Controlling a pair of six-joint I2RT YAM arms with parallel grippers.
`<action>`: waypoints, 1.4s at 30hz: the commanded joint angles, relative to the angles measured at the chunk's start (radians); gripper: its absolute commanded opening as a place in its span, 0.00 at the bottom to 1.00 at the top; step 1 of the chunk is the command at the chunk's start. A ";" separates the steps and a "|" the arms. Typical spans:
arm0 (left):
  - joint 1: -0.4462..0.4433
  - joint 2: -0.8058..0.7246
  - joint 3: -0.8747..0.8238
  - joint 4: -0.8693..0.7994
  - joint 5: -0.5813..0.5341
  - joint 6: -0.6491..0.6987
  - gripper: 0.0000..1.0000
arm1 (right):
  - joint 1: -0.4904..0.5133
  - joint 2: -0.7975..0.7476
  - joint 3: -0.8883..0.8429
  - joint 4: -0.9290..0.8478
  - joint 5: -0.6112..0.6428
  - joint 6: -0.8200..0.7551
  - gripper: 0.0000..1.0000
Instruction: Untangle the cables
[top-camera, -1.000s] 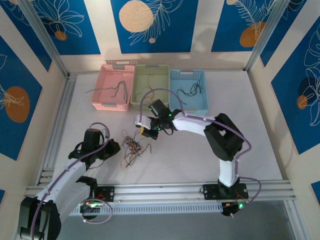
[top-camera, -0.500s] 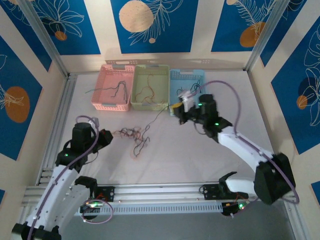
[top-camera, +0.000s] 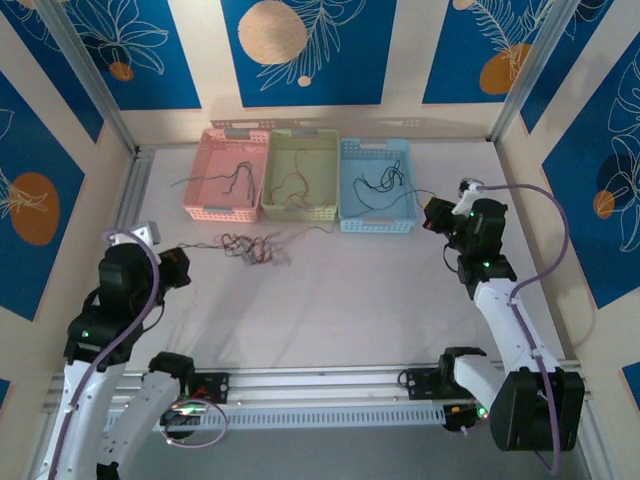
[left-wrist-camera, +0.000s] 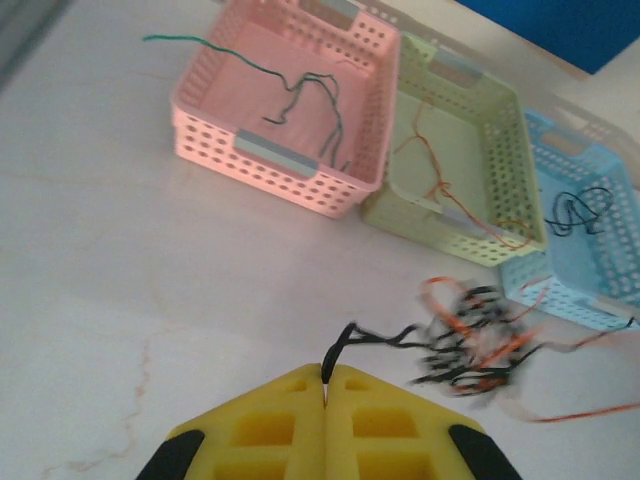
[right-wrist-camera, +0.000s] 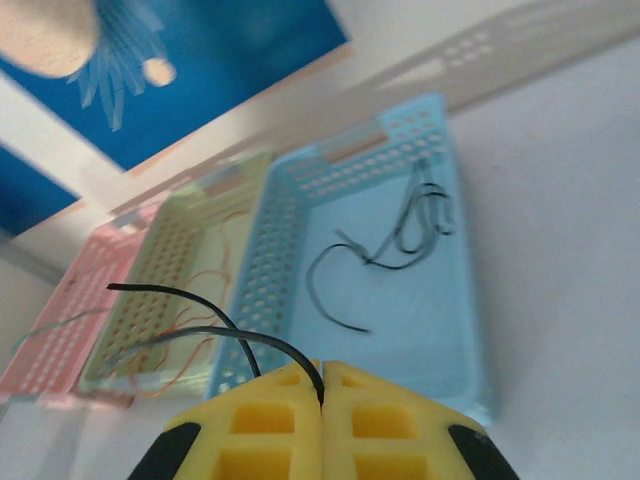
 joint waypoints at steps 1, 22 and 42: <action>0.000 -0.029 0.063 -0.086 -0.104 0.067 0.00 | -0.044 0.015 -0.024 -0.036 0.020 0.097 0.00; -0.001 0.097 -0.040 -0.067 -0.001 0.088 0.00 | -0.126 -0.034 0.039 -0.199 0.116 0.098 0.00; 0.050 0.174 0.081 -0.148 -0.340 0.288 0.00 | -0.498 0.003 0.041 -0.215 0.048 0.343 0.00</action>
